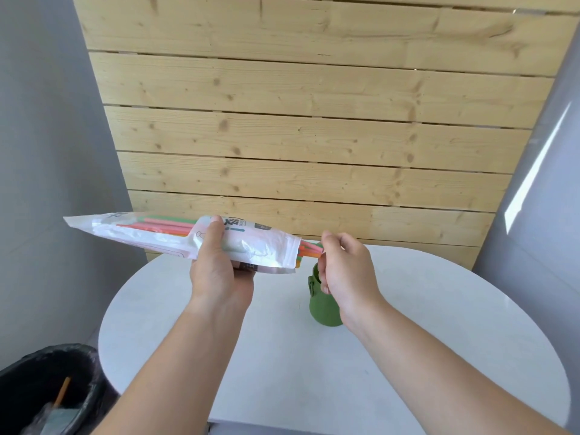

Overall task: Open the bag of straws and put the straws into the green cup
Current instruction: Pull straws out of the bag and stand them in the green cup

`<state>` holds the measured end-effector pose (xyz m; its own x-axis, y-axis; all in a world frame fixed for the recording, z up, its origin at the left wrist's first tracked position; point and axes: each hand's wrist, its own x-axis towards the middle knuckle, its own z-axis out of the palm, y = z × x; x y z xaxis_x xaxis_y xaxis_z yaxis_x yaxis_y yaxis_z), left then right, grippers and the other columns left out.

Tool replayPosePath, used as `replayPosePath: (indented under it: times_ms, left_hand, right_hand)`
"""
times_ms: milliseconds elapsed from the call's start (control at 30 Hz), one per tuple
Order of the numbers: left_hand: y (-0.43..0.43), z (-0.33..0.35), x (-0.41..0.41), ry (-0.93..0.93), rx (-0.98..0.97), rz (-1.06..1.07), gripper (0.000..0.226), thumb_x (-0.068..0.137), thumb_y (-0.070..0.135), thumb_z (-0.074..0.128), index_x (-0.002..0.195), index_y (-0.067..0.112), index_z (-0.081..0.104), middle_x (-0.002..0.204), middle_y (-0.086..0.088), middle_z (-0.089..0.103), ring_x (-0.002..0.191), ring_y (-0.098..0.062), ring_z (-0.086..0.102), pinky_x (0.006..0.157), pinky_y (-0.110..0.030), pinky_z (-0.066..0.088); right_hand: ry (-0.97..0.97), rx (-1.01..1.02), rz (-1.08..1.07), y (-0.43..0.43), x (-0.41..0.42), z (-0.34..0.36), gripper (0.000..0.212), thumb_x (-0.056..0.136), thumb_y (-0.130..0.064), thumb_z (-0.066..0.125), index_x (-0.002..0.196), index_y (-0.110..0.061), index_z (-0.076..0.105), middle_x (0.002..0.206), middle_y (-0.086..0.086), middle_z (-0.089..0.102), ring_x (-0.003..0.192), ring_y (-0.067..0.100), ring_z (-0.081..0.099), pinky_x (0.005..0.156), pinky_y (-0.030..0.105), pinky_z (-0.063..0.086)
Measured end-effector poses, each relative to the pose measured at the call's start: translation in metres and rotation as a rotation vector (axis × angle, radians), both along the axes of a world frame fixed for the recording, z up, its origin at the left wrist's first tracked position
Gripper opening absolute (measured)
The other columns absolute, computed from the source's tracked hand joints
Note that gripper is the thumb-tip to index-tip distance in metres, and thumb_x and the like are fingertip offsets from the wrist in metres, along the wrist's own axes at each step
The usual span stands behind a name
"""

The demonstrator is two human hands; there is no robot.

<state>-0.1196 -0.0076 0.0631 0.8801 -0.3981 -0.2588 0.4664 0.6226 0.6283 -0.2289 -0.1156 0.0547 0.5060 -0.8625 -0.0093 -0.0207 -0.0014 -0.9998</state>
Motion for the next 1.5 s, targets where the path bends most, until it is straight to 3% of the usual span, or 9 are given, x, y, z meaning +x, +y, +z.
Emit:
replayPosePath:
  times_ms: [200, 433, 633, 767, 1000, 1133, 1200, 1333, 1500]
  left_hand:
    - [0.001, -0.002, 0.002, 0.014, 0.006, -0.004, 0.042, 0.096, 0.032, 0.072, 0.132, 0.013, 0.062, 0.115, -0.007, 0.076, 0.111, -0.026, 0.075, 0.098, -0.048, 0.059]
    - [-0.001, -0.004, 0.001, 0.068, -0.009, -0.019, 0.034, 0.096, 0.032, 0.071, 0.124, 0.014, 0.064, 0.128, -0.010, 0.074, 0.112, -0.029, 0.074, 0.101, -0.050, 0.057]
    - [-0.002, -0.005, 0.001, 0.086, -0.020, -0.018, 0.033, 0.098, 0.031, 0.070, 0.125, 0.013, 0.063, 0.129, -0.011, 0.073, 0.113, -0.029, 0.074, 0.102, -0.051, 0.056]
    - [0.001, -0.005, 0.004, 0.091, -0.021, -0.008, 0.028, 0.099, 0.030, 0.068, 0.121, 0.014, 0.062, 0.130, -0.011, 0.073, 0.113, -0.028, 0.074, 0.101, -0.050, 0.057]
    - [0.000, -0.007, 0.002, 0.124, -0.024, -0.029, 0.024, 0.100, 0.030, 0.067, 0.117, 0.014, 0.063, 0.128, -0.010, 0.073, 0.113, -0.028, 0.074, 0.102, -0.050, 0.056]
    - [0.007, -0.006, 0.009, 0.139, -0.043, -0.020, 0.022, 0.101, 0.031, 0.064, 0.114, 0.012, 0.062, 0.127, -0.012, 0.073, 0.112, -0.029, 0.073, 0.102, -0.049, 0.056]
    - [0.010, -0.007, 0.015, 0.145, -0.053, -0.006, 0.025, 0.102, 0.032, 0.063, 0.117, 0.012, 0.062, 0.129, -0.011, 0.072, 0.114, -0.028, 0.073, 0.096, -0.046, 0.058]
    - [0.016, -0.008, 0.023, 0.149, -0.062, 0.013, 0.024, 0.102, 0.033, 0.063, 0.114, 0.013, 0.061, 0.127, -0.009, 0.072, 0.117, -0.026, 0.071, 0.067, -0.035, 0.055]
    - [0.014, -0.011, 0.026, 0.152, -0.063, 0.032, 0.022, 0.101, 0.033, 0.064, 0.113, 0.014, 0.062, 0.125, -0.008, 0.073, 0.112, -0.026, 0.073, 0.060, -0.032, 0.053]
  right_hand:
    - [0.040, -0.172, 0.036, -0.008, 0.000, -0.004, 0.025, 0.095, -0.034, 0.059, 0.082, -0.014, 0.060, 0.058, -0.004, 0.053, 0.045, 0.012, 0.039, 0.056, 0.032, 0.035]
    - [0.072, -0.124, 0.054, -0.014, -0.006, -0.005, 0.037, 0.095, -0.051, 0.053, 0.078, -0.018, 0.053, 0.050, -0.007, 0.047, 0.046, 0.013, 0.040, 0.056, 0.031, 0.033]
    - [0.037, -0.247, 0.019, -0.018, -0.005, -0.008, 0.032, 0.098, -0.038, 0.055, 0.072, -0.019, 0.055, 0.055, -0.009, 0.046, 0.049, 0.014, 0.039, 0.056, 0.033, 0.033]
    - [0.004, -0.175, -0.036, -0.024, -0.006, -0.007, 0.040, 0.091, -0.051, 0.051, 0.069, -0.019, 0.045, 0.062, -0.002, 0.040, 0.056, 0.020, 0.036, 0.061, 0.038, 0.031]
    - [-0.046, -0.112, 0.042, -0.025, -0.007, -0.007, 0.028, 0.091, -0.042, 0.061, 0.070, -0.024, 0.060, 0.050, -0.016, 0.044, 0.047, 0.013, 0.035, 0.053, 0.027, 0.028]
    - [-0.064, -0.064, 0.046, -0.036, -0.017, 0.005, 0.024, 0.098, -0.033, 0.061, 0.080, -0.018, 0.059, 0.056, -0.007, 0.038, 0.041, 0.012, 0.029, 0.041, 0.025, 0.028]
    - [-0.052, -0.067, 0.063, -0.042, -0.022, 0.011, 0.024, 0.099, -0.031, 0.060, 0.081, -0.016, 0.057, 0.054, -0.006, 0.035, 0.041, 0.012, 0.027, 0.040, 0.024, 0.027]
    - [-0.025, -0.133, 0.048, -0.059, -0.035, 0.021, 0.022, 0.099, -0.030, 0.060, 0.083, -0.016, 0.057, 0.047, -0.010, 0.036, 0.040, 0.012, 0.028, 0.040, 0.025, 0.028]
    - [-0.028, -0.177, 0.034, -0.083, -0.056, 0.035, 0.023, 0.100, -0.028, 0.059, 0.082, -0.014, 0.054, 0.057, -0.002, 0.033, 0.044, 0.013, 0.024, 0.041, 0.025, 0.023]
